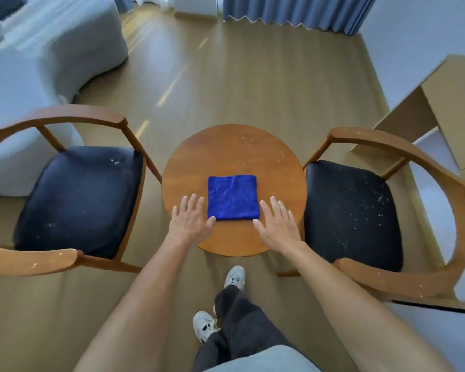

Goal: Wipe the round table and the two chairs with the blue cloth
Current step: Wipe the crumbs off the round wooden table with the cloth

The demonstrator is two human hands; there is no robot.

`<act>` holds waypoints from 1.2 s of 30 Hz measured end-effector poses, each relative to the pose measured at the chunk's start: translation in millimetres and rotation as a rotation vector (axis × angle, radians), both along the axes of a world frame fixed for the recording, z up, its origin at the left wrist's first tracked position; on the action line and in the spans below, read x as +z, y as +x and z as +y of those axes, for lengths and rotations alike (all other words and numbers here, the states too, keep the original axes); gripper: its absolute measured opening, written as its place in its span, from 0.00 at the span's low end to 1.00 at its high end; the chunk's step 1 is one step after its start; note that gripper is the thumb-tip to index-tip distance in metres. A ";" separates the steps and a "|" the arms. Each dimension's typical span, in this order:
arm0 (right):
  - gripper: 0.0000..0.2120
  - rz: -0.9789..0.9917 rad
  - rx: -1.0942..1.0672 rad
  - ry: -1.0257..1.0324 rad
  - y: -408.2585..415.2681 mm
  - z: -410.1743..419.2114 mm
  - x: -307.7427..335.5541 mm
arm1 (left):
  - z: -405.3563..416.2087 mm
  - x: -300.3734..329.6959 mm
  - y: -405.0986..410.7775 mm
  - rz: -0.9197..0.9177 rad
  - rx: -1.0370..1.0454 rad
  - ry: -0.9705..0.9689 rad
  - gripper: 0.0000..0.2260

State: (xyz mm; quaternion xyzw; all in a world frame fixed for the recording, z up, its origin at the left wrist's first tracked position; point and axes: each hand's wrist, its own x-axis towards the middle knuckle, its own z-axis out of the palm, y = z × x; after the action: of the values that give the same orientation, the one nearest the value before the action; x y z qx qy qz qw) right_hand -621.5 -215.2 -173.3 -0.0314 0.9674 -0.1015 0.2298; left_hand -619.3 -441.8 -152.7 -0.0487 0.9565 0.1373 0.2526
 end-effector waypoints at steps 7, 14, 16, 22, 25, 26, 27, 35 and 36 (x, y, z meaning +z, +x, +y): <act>0.29 -0.102 -0.108 -0.074 -41.3 -11.4 -45.8 | -11.3 -27.0 -58.0 -0.079 -0.069 -0.021 0.30; 0.29 -0.233 -0.313 -0.171 -69.9 -31.6 -77.5 | -22.4 -69.7 -103.6 -0.097 -0.083 0.011 0.30; 0.29 -0.243 -0.398 -0.197 -83.2 -36.6 -90.3 | -26.1 -86.5 -125.5 -0.113 -0.097 0.005 0.30; 0.29 -0.203 -0.581 -0.255 -118.0 -42.6 -123.6 | -15.5 -128.5 -181.2 -0.096 -0.227 0.049 0.29; 0.30 -0.186 -0.665 -0.293 -128.6 -45.8 -140.9 | -9.2 -146.3 -189.1 -0.096 -0.269 0.082 0.29; 0.31 -0.180 -0.684 -0.290 -131.1 -47.3 -146.7 | -9.2 -152.5 -189.3 -0.104 -0.267 0.088 0.29; 0.31 -0.177 -0.708 -0.282 -132.8 -48.3 -152.6 | -10.0 -158.6 -187.9 -0.118 -0.261 0.091 0.29; 0.28 -0.152 -0.874 -0.019 -135.8 -49.4 -188.4 | -23.7 -194.8 -170.0 -0.071 -0.213 0.097 0.29; 0.28 -0.144 -0.879 -0.004 -135.3 -49.9 -190.5 | -22.9 -195.8 -169.2 -0.060 -0.200 0.100 0.28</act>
State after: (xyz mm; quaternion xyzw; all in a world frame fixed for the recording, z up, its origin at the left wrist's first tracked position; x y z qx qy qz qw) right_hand -756.7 -265.1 -363.8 0.3897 0.8701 -0.1932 0.2317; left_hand -788.5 -464.7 -348.5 0.0555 0.9405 0.1577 0.2957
